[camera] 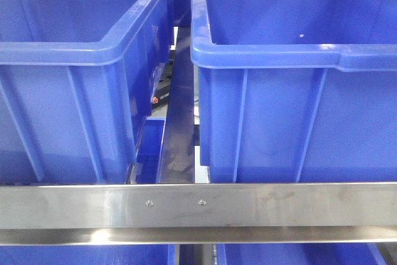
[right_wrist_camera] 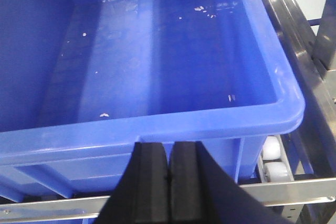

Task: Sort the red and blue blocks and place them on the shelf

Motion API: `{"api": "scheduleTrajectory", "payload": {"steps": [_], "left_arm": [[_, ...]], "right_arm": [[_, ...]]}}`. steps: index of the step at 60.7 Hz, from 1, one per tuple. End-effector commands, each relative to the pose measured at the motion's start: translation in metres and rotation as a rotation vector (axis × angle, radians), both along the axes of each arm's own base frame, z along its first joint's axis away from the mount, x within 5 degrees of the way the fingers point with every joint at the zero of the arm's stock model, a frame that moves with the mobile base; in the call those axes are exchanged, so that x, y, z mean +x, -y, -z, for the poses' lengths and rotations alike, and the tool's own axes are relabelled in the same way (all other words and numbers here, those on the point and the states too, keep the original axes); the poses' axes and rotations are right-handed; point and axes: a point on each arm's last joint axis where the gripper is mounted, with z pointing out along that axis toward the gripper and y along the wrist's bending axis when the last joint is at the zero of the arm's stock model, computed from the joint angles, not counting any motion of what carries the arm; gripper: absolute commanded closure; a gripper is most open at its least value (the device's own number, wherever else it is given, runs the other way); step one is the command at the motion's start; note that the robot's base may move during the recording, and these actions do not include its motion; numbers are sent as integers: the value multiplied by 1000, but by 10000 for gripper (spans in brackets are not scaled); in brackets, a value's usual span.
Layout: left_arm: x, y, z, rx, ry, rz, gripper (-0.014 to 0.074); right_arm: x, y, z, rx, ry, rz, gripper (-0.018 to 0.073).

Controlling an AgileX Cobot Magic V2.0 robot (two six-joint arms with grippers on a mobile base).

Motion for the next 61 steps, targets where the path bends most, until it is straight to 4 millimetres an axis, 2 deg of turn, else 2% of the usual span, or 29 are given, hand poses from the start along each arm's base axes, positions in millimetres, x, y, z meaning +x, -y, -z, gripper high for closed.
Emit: {"api": "scheduleTrajectory", "payload": {"steps": [1, 47, 55, 61], "left_arm": [[2, 1, -14, -10, 89, 16, 470], [2, 1, -14, -10, 89, 16, 470], [2, 2, -14, -10, 87, 16, 470], [2, 2, -14, -10, 87, 16, 470]], "right_arm": [[2, 0, -15, -11, 102, 0, 512], [2, 0, -15, -13, 102, 1, 512], [-9, 2, -17, -39, 162, 6, 512], [-15, 3, -9, -57, 242, 11, 512]]}}
